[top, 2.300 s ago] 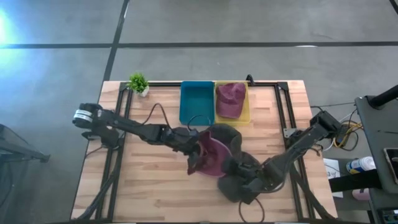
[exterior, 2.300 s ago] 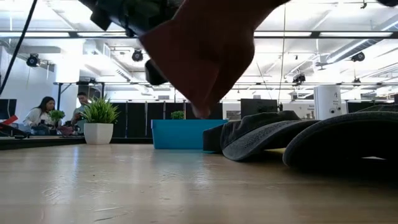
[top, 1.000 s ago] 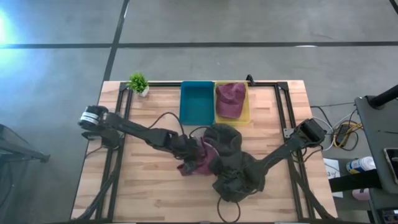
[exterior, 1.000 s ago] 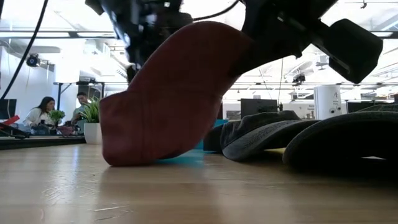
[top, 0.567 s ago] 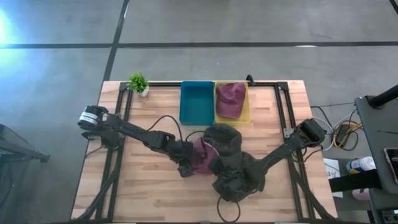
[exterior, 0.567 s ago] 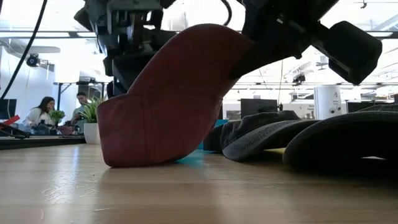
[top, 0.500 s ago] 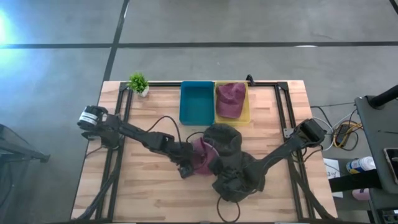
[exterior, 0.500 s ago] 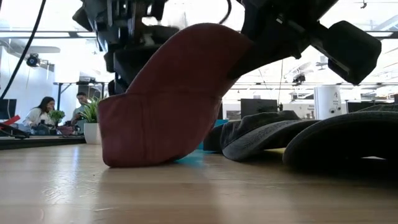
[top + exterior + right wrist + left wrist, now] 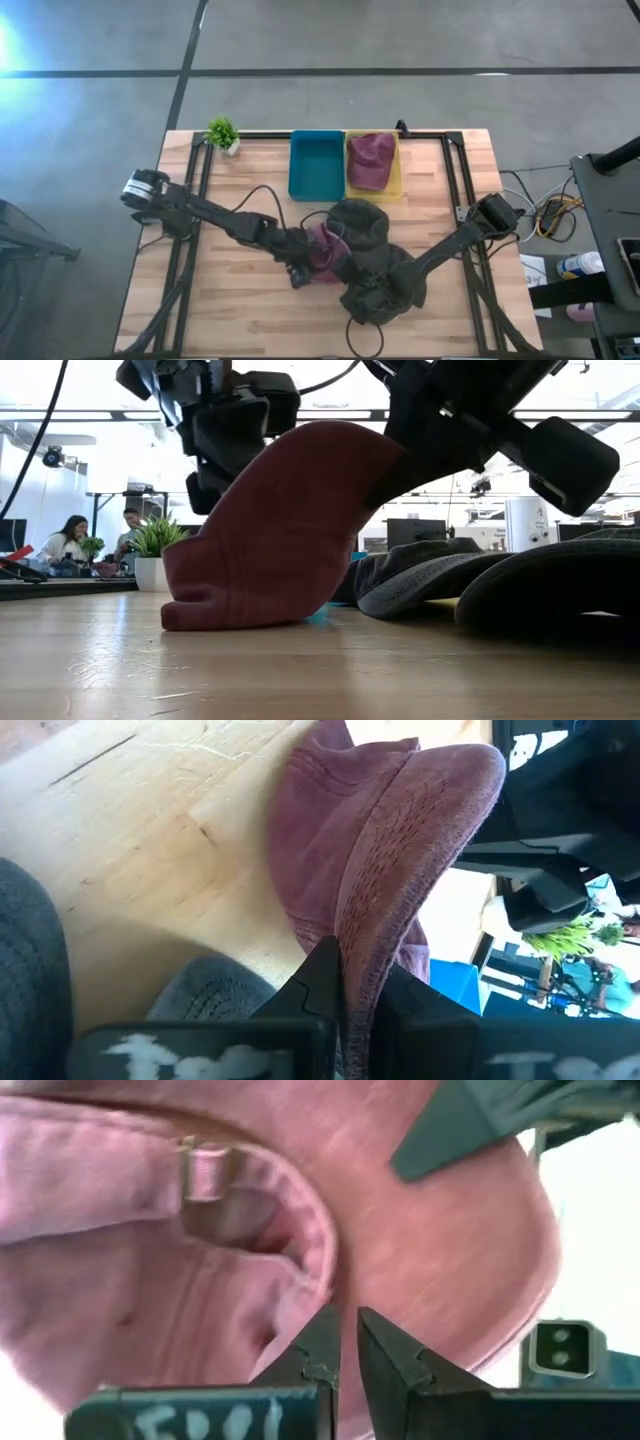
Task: Pick & Place hat
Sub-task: Put the red cap into the yellow bin
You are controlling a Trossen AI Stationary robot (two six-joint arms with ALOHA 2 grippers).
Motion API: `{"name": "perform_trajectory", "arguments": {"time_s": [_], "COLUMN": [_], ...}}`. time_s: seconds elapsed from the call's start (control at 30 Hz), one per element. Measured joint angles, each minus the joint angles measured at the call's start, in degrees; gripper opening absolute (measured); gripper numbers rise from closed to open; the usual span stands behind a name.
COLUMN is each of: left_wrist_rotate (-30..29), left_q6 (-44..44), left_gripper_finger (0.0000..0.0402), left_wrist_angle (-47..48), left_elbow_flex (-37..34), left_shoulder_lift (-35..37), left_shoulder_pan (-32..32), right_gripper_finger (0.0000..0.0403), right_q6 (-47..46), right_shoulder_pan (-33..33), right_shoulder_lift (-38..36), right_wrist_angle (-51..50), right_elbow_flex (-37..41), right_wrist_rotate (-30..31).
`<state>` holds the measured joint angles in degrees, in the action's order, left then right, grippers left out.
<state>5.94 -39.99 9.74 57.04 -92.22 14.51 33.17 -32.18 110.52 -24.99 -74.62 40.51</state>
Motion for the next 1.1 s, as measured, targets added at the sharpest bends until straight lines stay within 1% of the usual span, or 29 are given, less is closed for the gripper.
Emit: {"name": "perform_trajectory", "arguments": {"time_s": [0.13,0.3,0.43,0.57,0.77,0.93,1.1], "left_wrist_rotate": [-1.08,-6.4,-7.83,-7.22,-1.89,-1.73,-2.53], "left_q6": [2.3,4.66,6.67,7.58,6.82,6.99,8.06], "left_gripper_finger": [0.0032,0.0032,0.0032,0.0032,0.0032,0.0032,0.0032], "left_wrist_angle": [4.99,10.15,13.4,9.48,-1.53,-3.88,-5.18], "left_elbow_flex": [0.0,0.0,-0.3,-1.58,-2.82,-2.31,-1.6], "left_shoulder_lift": [2.0,5.23,5.18,3.61,0.08,-3.08,-4.14], "left_shoulder_pan": [-0.01,-0.06,-0.55,-1.48,-2.45,-2.47,-2.57], "right_gripper_finger": [0.0013,0.0013,0.0013,0.0013,0.0013,0.0013,0.0013], "right_q6": [-0.15,-0.04,0.24,0.28,0.48,0.52,0.52], "right_shoulder_pan": [-0.01,-0.04,-0.04,-0.04,-0.04,-0.04,-0.04], "right_shoulder_lift": [0.14,0.35,0.35,0.35,0.35,0.35,0.35], "right_wrist_angle": [0.1,0.07,0.11,0.32,0.42,0.84,1.72], "right_elbow_flex": [-0.05,-0.05,-0.05,-0.05,-0.05,-0.05,-0.05], "right_wrist_rotate": [0.0,-0.02,-0.04,-0.07,-0.13,-0.22,-0.51]}}
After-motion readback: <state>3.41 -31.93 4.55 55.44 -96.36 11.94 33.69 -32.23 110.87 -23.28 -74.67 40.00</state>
